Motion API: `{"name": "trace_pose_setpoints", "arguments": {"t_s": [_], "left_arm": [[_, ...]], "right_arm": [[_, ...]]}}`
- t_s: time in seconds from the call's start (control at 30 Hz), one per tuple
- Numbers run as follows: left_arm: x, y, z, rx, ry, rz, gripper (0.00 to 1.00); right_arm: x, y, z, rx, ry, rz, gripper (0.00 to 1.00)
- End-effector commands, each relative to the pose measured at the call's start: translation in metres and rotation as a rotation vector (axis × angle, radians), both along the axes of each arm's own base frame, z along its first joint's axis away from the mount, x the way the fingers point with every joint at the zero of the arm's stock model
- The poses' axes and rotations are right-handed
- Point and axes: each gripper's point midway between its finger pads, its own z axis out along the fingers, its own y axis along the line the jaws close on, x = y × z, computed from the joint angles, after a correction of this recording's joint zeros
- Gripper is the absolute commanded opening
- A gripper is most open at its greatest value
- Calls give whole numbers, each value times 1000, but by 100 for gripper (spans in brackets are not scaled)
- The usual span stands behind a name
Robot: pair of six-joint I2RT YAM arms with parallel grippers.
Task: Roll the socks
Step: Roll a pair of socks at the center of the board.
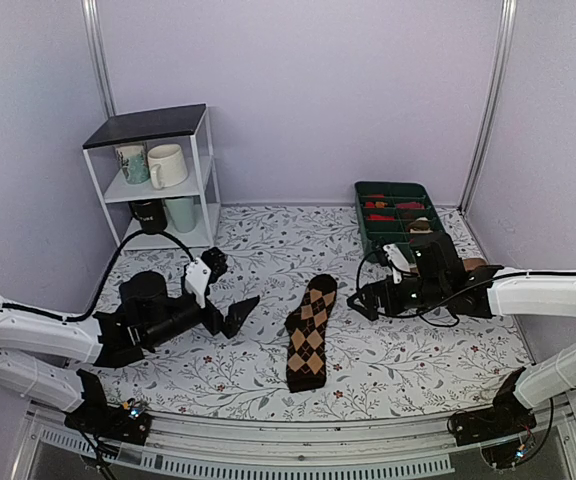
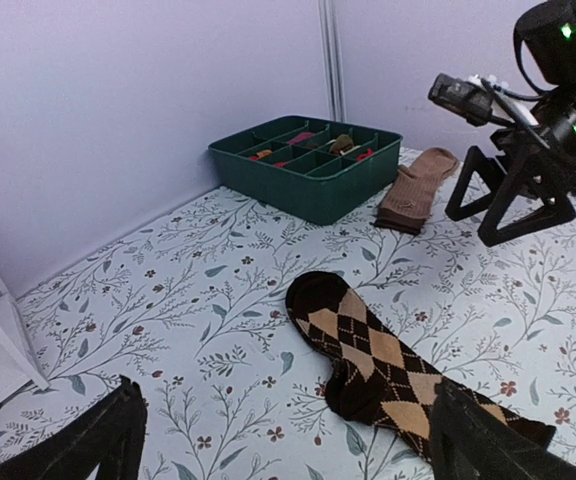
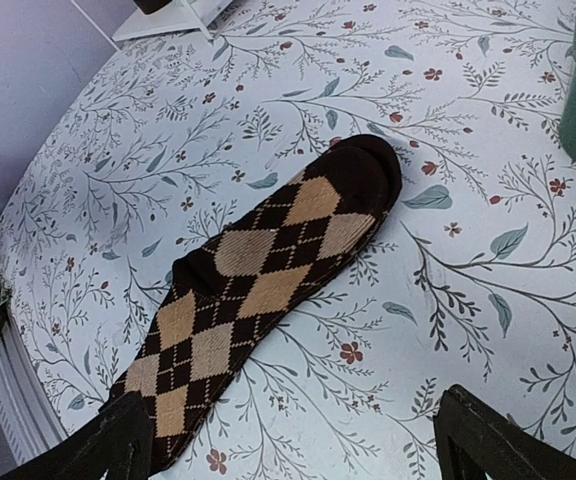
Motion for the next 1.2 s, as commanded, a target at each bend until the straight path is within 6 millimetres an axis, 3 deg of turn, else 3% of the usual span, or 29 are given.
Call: {"name": "trace_pose_setpoints", "arguments": {"t_s": [0.0,0.1,0.2,0.3,0.53,0.77,0.93,1.17], "left_arm": [[5,11,8,-25,0,41,99],[0,7,12,-43,12,-4,99],[-6,3,10,-38,21,-43,99],[-20,-5,2,-30,33,-112,99],[-58,-30,-31,32,88,-260,99],[-75,-39,-41,34,135,-357,99],[-80,-41,-57,49,185,-379,99],[-78,-41,-58,42,195,-364,99]], "right_arm": [[3,-9,-1,-42,-48,-28,100],[-3,-17,1,-23,-103,-26,100],[-11,-14,7,18,-118,20,100],[-26,-5,1,13,-117,90,100],[-102,47,-38,-62,-272,413,95],[-144,75,-33,39,-371,651,87],[-159,88,-47,15,-385,766,85],[-165,94,-54,18,-423,845,81]]}}
